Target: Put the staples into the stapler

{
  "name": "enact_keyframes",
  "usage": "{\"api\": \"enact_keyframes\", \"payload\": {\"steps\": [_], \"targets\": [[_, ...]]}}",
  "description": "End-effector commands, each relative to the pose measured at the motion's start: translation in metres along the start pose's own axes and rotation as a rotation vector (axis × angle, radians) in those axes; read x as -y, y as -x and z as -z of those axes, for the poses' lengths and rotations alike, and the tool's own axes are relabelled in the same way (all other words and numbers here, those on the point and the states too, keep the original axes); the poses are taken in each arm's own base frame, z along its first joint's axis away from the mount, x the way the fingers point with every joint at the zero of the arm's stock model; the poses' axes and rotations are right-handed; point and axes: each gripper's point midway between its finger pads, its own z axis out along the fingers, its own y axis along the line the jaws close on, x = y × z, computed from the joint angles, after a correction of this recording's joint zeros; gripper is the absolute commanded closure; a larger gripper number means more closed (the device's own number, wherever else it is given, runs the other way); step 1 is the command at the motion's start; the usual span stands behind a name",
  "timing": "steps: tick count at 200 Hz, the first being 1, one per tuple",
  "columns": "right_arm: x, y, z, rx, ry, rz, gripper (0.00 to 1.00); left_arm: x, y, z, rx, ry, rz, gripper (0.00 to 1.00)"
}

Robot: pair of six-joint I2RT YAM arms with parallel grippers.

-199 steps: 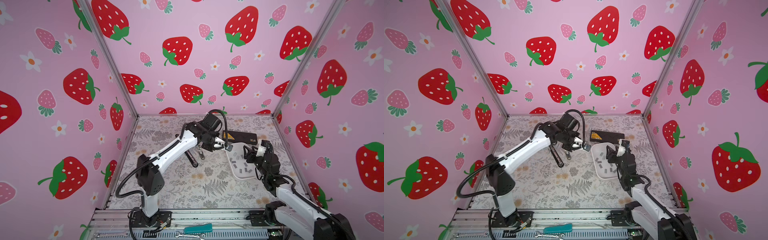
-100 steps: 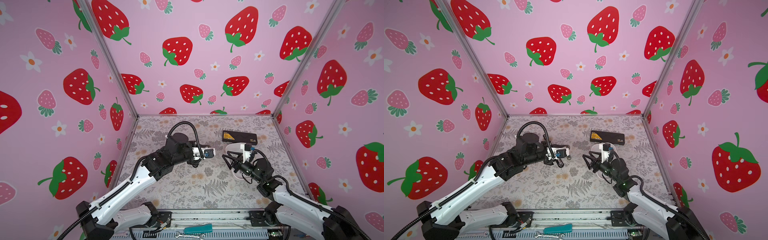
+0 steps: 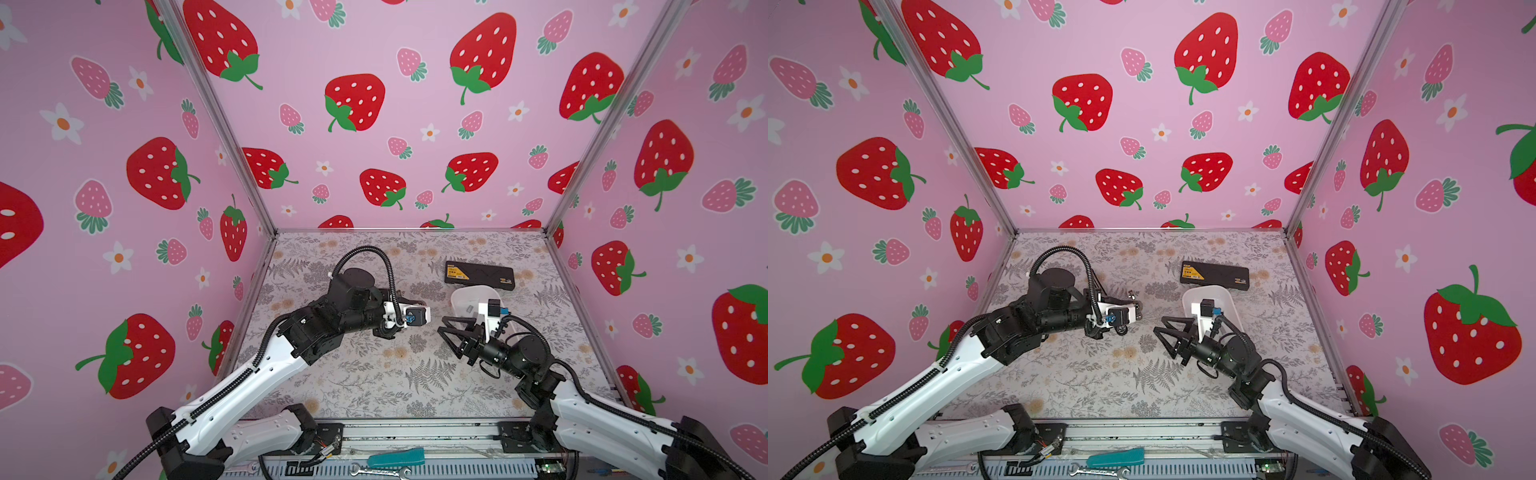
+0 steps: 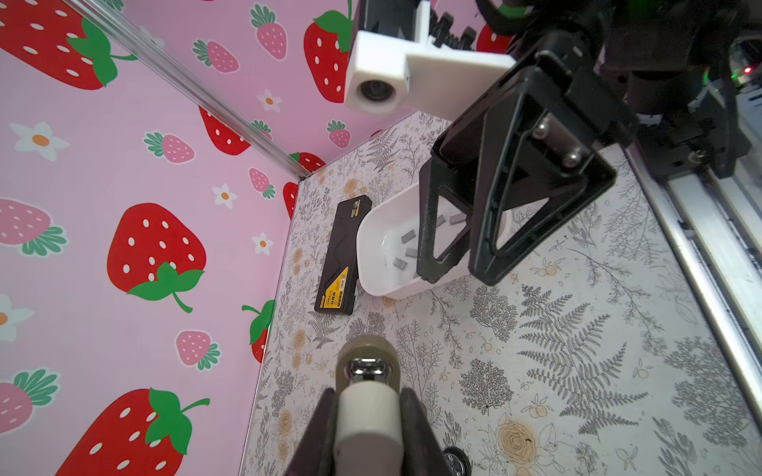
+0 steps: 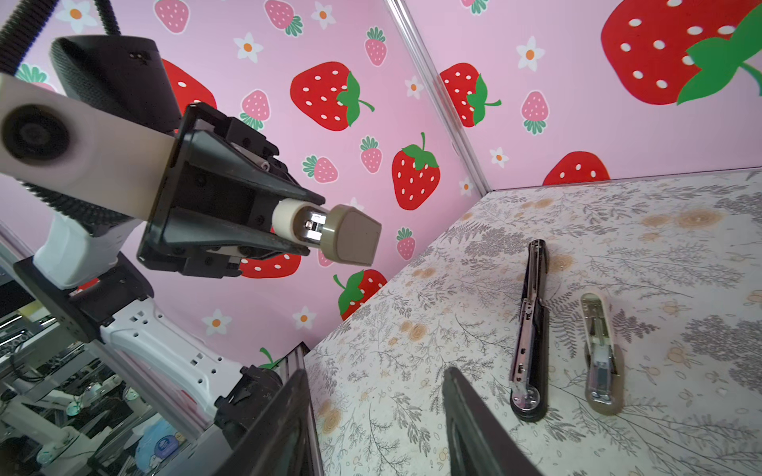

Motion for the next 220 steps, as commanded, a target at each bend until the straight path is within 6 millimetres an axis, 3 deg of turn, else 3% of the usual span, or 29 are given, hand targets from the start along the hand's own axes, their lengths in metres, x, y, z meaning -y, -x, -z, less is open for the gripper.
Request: {"api": "enact_keyframes", "payload": {"steps": [1,48,86,130,220], "targets": [[-0.019,0.02,-0.006,0.054,0.045,0.003,0.46,0.011,0.014,0.012,0.051,-0.035,-0.101,1.0],[-0.033,0.011,-0.02,0.022,0.074,-0.001,0.48,0.023,0.007,0.005,0.021,-0.101,-0.126,1.0],[-0.036,-0.003,-0.039,-0.023,0.045,0.015,0.56,0.038,0.006,0.001,0.03,-0.157,-0.163,1.0],[-0.015,-0.002,-0.04,-0.005,-0.076,0.021,0.61,0.041,0.007,0.004,0.031,-0.16,-0.184,1.0],[0.0,-0.008,-0.048,-0.026,-0.142,0.029,0.66,0.052,0.007,0.007,0.043,-0.192,-0.237,1.0]]}}
